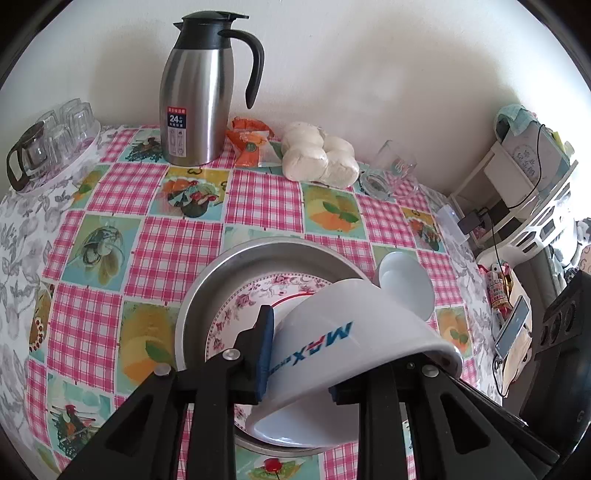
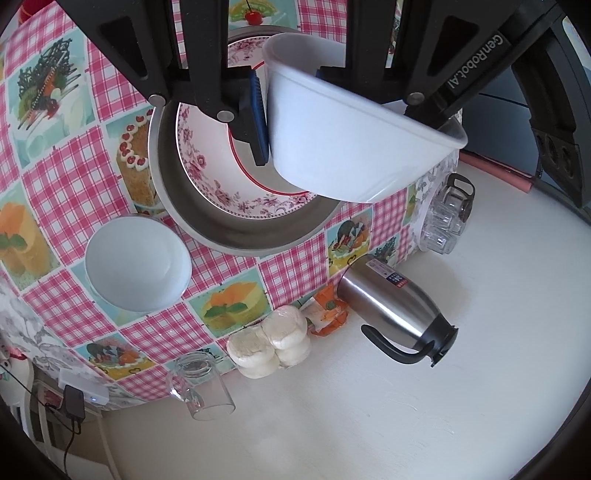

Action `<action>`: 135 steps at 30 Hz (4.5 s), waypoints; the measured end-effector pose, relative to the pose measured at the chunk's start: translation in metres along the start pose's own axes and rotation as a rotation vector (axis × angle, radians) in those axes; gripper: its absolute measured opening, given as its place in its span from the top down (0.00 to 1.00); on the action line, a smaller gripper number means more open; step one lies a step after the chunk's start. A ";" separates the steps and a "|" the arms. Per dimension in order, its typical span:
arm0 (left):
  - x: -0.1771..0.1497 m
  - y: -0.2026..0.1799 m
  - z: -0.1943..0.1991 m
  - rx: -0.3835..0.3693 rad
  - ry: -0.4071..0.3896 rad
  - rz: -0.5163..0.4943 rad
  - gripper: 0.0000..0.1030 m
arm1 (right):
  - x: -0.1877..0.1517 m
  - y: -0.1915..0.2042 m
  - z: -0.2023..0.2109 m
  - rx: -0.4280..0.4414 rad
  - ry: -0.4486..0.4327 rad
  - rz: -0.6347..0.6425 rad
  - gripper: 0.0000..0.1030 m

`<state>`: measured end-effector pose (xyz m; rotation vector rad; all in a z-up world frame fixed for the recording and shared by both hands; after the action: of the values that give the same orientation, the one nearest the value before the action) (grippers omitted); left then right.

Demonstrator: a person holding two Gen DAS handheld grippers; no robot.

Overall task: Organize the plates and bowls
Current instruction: 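Lower the white square bowl into the red-rimmed bowl with both grippers, then open both grippers and raise them away from the stacked bowls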

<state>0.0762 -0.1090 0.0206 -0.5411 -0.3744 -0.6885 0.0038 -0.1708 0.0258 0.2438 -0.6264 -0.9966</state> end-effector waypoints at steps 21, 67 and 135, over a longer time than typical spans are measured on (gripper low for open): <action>-0.009 0.010 -0.029 0.020 0.058 0.058 0.76 | 0.001 -0.012 -0.021 -0.018 0.030 -0.012 0.75; -0.011 0.010 -0.027 -0.007 0.074 0.078 0.76 | -0.005 -0.021 -0.013 0.006 0.112 0.014 0.68; 0.006 0.081 0.021 0.220 -0.049 0.240 0.17 | 0.012 -0.024 0.010 -0.234 0.009 0.143 0.03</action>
<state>0.1328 -0.0474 0.0129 -0.3857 -0.4174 -0.3972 -0.0143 -0.1929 0.0270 -0.0032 -0.5069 -0.9210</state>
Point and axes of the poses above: each gripper's, at about its wrist camera, not at the fingertips, and z roughly against the way its jaws point, y to its left, x to its top, the point moved 9 cm from there along -z, roughly the way its jaws point, and after that the axes turned 3 degrees about -x, right-handed, at the moved point
